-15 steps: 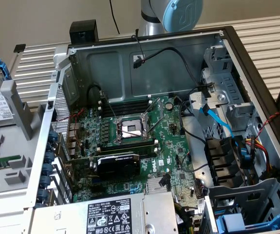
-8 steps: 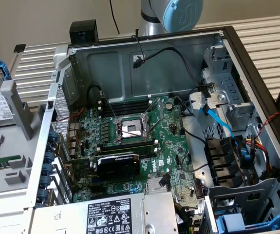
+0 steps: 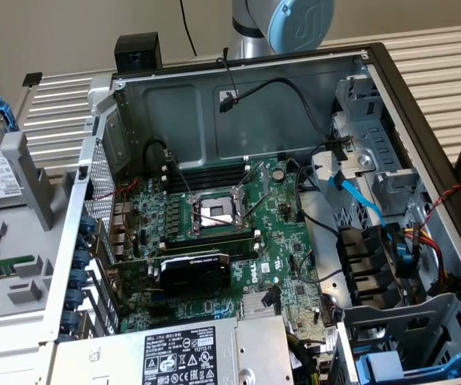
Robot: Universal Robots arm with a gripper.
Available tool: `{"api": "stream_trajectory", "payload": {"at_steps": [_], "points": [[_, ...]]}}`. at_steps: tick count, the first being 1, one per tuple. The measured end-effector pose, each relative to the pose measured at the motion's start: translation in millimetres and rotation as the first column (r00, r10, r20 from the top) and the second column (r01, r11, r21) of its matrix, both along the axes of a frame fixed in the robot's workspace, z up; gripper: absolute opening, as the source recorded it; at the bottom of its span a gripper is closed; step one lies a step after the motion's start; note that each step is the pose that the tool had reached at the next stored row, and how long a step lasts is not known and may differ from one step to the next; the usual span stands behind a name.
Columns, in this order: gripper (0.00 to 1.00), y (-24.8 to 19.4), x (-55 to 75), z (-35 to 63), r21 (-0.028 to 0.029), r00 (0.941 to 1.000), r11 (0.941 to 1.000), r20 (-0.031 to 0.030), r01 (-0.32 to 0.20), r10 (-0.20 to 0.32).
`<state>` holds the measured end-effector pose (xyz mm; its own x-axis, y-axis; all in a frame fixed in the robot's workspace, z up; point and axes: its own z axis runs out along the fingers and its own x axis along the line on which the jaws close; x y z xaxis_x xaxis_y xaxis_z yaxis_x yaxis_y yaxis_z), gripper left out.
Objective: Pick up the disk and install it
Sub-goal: 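Pick up the disk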
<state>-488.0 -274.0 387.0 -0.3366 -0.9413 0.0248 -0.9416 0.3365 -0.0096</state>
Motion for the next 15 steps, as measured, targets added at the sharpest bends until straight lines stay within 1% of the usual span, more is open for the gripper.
{"api": "stream_trajectory", "payload": {"at_steps": [2, 4, 6, 8, 11, 15], "points": [[0.11, 0.0, 0.0, 0.0, 0.0000, 0.9994, 0.9994, 0.0000, -0.036, 0.036], [0.11, 0.0, 0.0, 0.0, 0.0000, 0.9973, 0.9973, 0.0000, -0.074, 0.074], [0.11, 0.0, 0.0, 0.0, 0.0000, 0.9940, 0.9940, 0.0000, -0.109, 0.109], [0.11, 0.0, 0.0, 0.0, 0.0000, 0.9894, 0.9894, 0.0000, -0.146, 0.146], [0.11, 0.0, 0.0, -0.1, 0.0000, 0.9801, 0.9801, 0.0001, -0.199, 0.199], [0.11, 0.0, 0.0, -0.1, 0.0000, 0.9628, 0.9628, 0.0000, -0.270, 0.270]]}}
